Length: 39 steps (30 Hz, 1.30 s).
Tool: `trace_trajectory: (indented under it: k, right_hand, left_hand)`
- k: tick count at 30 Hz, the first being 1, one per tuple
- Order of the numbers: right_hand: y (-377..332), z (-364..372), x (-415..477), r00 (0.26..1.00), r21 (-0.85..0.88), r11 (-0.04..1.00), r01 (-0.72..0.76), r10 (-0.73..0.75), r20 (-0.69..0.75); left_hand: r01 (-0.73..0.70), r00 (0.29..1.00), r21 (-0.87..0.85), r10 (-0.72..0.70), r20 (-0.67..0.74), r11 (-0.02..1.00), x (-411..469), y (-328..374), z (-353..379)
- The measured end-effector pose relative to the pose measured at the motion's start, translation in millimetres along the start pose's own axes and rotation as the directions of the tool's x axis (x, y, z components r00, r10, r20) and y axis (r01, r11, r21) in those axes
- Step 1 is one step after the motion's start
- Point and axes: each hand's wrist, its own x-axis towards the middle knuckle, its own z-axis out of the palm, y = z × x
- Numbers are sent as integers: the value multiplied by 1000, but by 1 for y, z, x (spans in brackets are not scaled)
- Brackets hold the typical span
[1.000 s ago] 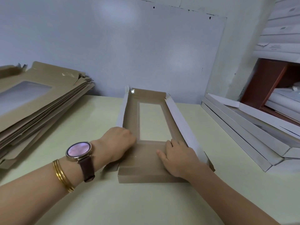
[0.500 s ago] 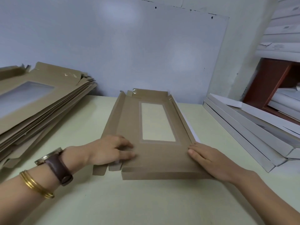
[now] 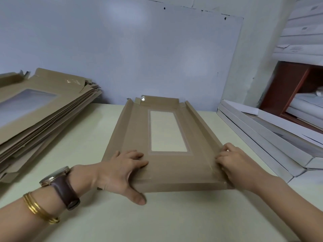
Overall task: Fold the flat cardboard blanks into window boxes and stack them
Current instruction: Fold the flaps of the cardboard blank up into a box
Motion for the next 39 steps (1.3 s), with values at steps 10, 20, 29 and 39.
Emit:
trace_trajectory:
  k: [10,20,29,39]
  right_hand:
    - [8,2,-23,999,612,791,-21,-5,41]
    - [-3,4,-15,999,565,825,0,31,-44]
    - [-12,9,10,945,563,807,-179,300,-130]
    - [-49,19,29,930,428,898,-97,235,-283]
  left_hand:
    - [-77,976,-177,39,-213,981,-2,-12,7]
    - [11,956,-458,-144,-256,889,-3,-11,-4]
    - [215,783,-416,-410,-468,884,14,-6,4]
    - [132,869,154,-40,-493,979,40,15,15]
